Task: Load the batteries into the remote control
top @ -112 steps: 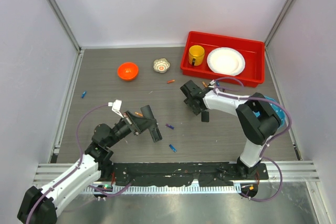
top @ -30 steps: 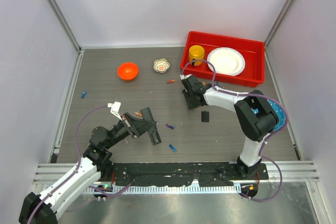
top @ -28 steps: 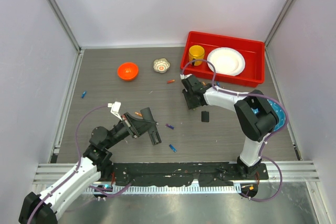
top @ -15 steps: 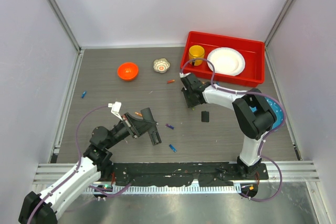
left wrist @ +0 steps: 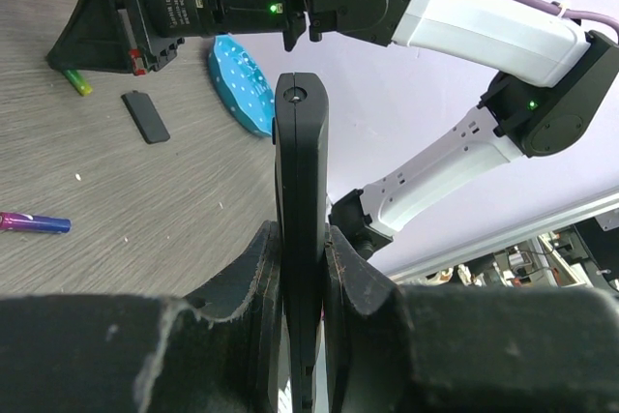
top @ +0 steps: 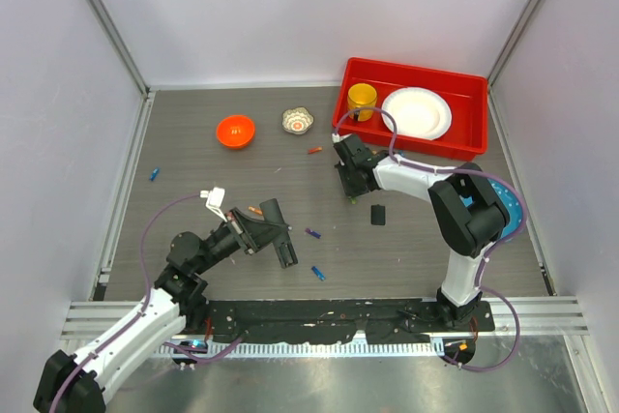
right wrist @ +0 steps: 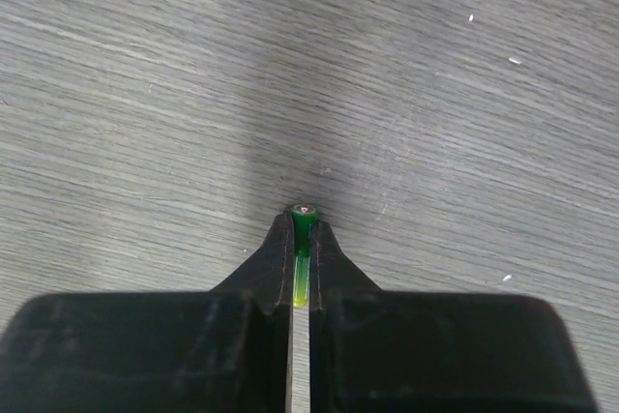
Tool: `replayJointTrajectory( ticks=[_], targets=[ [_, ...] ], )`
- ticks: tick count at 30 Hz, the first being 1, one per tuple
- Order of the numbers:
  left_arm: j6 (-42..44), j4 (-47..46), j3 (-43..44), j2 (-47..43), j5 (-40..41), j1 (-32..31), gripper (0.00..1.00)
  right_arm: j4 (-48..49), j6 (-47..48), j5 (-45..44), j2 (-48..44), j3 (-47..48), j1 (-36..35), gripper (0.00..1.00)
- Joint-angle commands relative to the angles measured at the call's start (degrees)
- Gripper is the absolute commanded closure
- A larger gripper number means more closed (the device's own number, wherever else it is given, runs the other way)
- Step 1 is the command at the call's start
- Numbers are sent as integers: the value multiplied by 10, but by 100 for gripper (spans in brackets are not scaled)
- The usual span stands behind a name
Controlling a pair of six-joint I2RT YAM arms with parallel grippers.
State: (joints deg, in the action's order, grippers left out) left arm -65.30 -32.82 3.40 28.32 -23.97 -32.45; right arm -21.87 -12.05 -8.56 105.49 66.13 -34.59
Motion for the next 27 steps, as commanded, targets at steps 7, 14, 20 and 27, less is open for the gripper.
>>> replayJointTrajectory(
  ticks=[7, 14, 20, 27],
  targets=[
    [-14, -81, 24, 55, 27, 3, 100, 13, -75, 24, -175, -40, -2, 99],
    [-50, -184, 68, 171, 51, 0, 100, -24, -84, -63, -387, -54, -113, 99],
    [-84, -295, 86, 287, 77, -19, 100, -45, -119, -98, -448, -66, -187, 99],
    [-131, -440, 108, 434, 70, -24, 100, 2, -141, -117, -441, -70, -244, 99]
  ],
)
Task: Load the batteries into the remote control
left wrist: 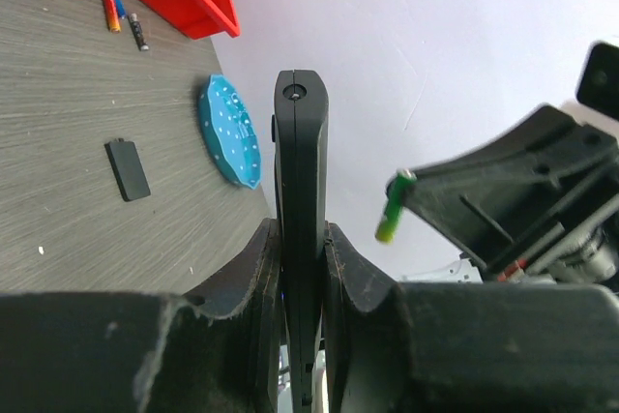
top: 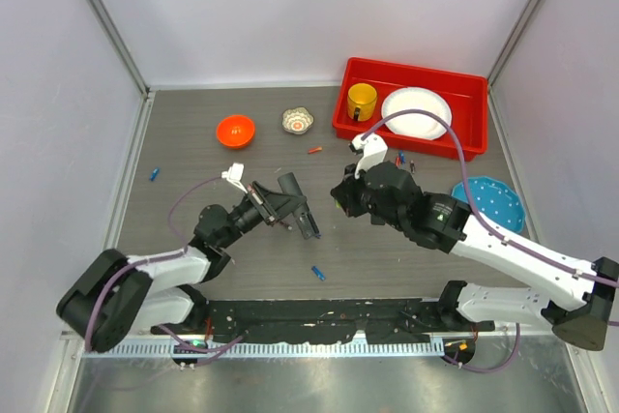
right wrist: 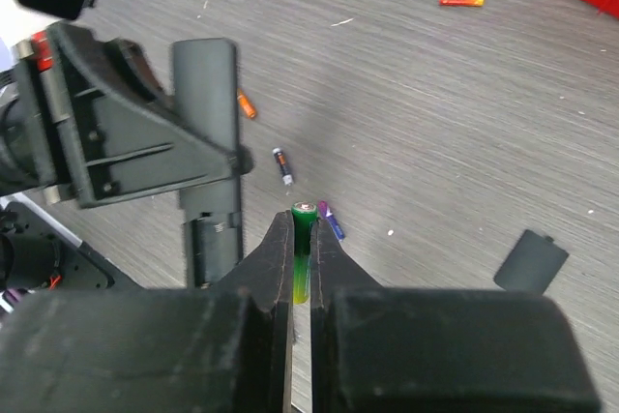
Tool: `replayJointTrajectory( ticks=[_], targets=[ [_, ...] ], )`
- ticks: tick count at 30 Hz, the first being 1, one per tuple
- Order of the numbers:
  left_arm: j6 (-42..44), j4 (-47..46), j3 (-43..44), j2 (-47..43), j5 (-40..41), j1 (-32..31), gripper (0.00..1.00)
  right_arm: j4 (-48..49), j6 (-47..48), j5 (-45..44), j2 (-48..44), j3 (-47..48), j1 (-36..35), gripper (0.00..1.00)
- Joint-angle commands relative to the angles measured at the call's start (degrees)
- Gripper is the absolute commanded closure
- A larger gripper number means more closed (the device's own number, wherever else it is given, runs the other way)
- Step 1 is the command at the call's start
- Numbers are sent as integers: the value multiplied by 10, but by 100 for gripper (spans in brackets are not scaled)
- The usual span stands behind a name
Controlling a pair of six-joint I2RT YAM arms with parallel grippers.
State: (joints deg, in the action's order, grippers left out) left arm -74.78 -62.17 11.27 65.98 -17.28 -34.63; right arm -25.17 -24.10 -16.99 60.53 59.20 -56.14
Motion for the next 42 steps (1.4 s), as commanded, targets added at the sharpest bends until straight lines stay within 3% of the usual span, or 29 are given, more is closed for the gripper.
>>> replayJointTrajectory(
  ticks=[1, 6, 13, 26, 42],
  targets=[
    [-41, -174, 32, 70, 1, -4, 100, 38, -21, -37, 14, -1, -34, 99],
    [-52, -217, 46, 123, -6, -7, 100, 71, -26, -87, 20, -22, -82, 99],
    [-52, -223, 54, 130, -12, -9, 100, 100, -35, -81, 51, -24, -97, 99],
    [-66, -226, 51, 132, -12, -11, 100, 167, -15, -154, 60, -52, -128, 99],
    [-68, -227, 55, 137, -9, -13, 100, 169, -19, -151, 78, -67, -141, 99]
  ],
)
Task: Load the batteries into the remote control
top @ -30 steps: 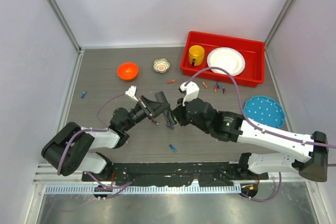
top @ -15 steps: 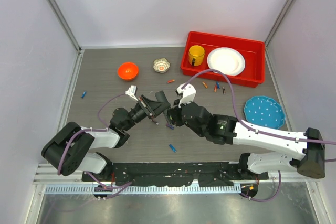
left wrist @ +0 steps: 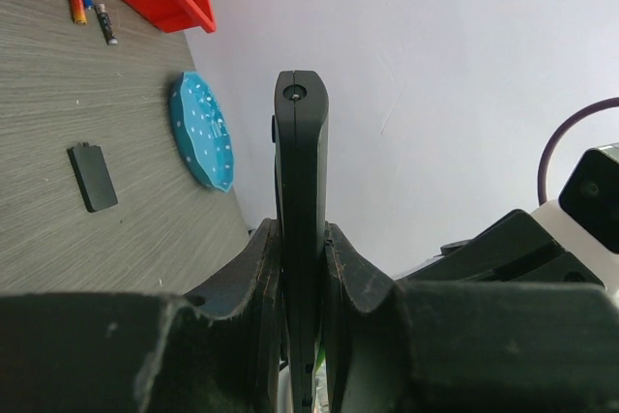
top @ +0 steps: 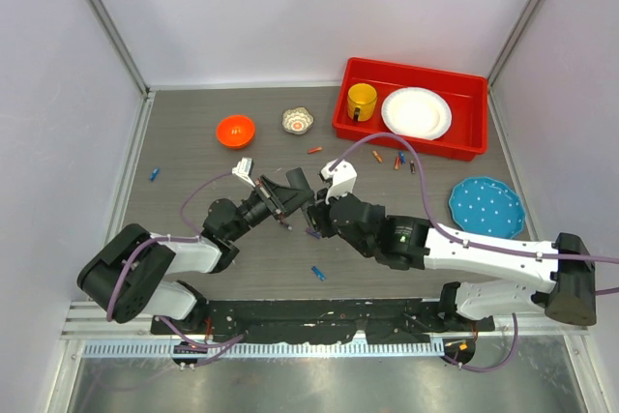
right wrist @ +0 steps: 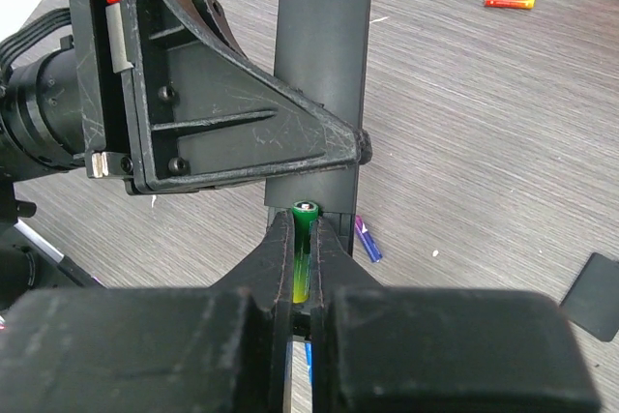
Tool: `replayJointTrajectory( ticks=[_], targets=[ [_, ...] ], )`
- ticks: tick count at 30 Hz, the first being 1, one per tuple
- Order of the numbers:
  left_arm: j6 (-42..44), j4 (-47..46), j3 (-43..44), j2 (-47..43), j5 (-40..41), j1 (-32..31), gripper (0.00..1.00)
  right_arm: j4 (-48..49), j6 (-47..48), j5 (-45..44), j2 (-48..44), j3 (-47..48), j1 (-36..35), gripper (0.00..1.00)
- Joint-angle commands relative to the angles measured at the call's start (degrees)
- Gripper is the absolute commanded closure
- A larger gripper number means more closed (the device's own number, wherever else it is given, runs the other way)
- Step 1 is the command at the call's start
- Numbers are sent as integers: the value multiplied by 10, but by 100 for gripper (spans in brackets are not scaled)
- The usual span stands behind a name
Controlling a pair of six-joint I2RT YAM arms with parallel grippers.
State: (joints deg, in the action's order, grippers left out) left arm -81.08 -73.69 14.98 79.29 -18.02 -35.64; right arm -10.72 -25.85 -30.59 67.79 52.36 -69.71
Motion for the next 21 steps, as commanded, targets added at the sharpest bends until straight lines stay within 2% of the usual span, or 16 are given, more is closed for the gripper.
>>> replayJointTrajectory(
  ticks=[1, 21],
  targets=[
    [-6, -113, 18, 3, -2, -3, 100, 21, -3, -12, 6, 2, -6, 99],
    [-5, -114, 22, -11, 1, -4, 100, -12, -31, 40, 30, 5, -11, 99]
  ],
)
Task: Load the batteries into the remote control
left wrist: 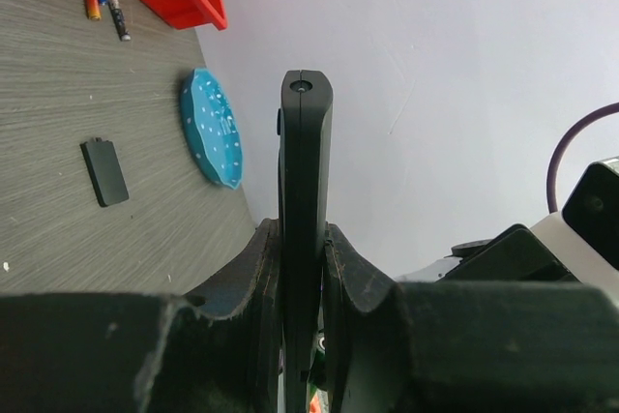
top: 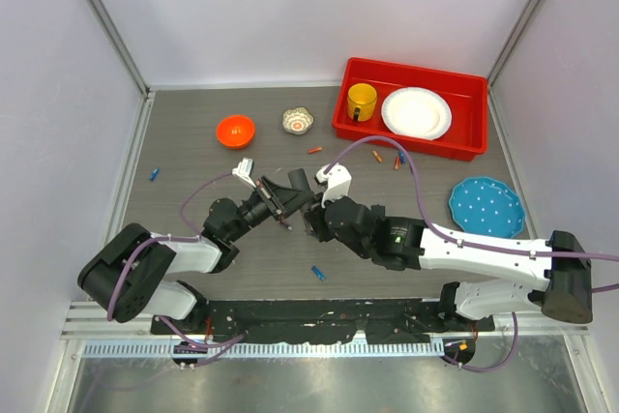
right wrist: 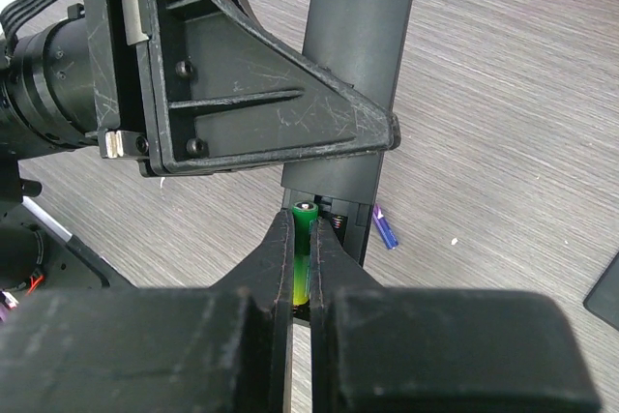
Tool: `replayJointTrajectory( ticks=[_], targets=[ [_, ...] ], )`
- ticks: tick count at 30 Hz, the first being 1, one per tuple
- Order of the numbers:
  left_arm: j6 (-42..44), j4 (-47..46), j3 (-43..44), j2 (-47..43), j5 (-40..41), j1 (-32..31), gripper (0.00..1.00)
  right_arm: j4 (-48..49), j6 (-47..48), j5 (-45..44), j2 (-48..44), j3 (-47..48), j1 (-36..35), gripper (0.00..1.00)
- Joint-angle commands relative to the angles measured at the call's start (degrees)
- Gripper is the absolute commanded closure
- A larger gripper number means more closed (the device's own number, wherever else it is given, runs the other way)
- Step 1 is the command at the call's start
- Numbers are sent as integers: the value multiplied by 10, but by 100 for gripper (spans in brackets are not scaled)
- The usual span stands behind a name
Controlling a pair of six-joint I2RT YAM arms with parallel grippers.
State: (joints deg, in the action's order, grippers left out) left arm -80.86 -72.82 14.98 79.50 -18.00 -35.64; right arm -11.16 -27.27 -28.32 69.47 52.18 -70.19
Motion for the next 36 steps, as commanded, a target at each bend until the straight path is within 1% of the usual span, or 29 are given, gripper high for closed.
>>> replayJointTrajectory(
  ticks=[1, 10, 13, 19, 36],
  targets=[
    [-7, -123, 21, -15, 1, -5, 100, -9, -19, 19, 14, 8, -6, 99],
    [-2, -122, 13, -26, 4, -10, 100, -36, -30, 13, 30, 27, -6, 98],
    [0, -121, 10, -27, 5, -10, 100, -41, -32, 8, 31, 31, -6, 94],
    [1, -121, 8, -25, 4, -11, 100, -44, -38, 1, 23, 31, -6, 81],
    [9, -121, 8, -17, 4, -18, 100, -54, -40, -21, 18, 48, -6, 68]
  ],
)
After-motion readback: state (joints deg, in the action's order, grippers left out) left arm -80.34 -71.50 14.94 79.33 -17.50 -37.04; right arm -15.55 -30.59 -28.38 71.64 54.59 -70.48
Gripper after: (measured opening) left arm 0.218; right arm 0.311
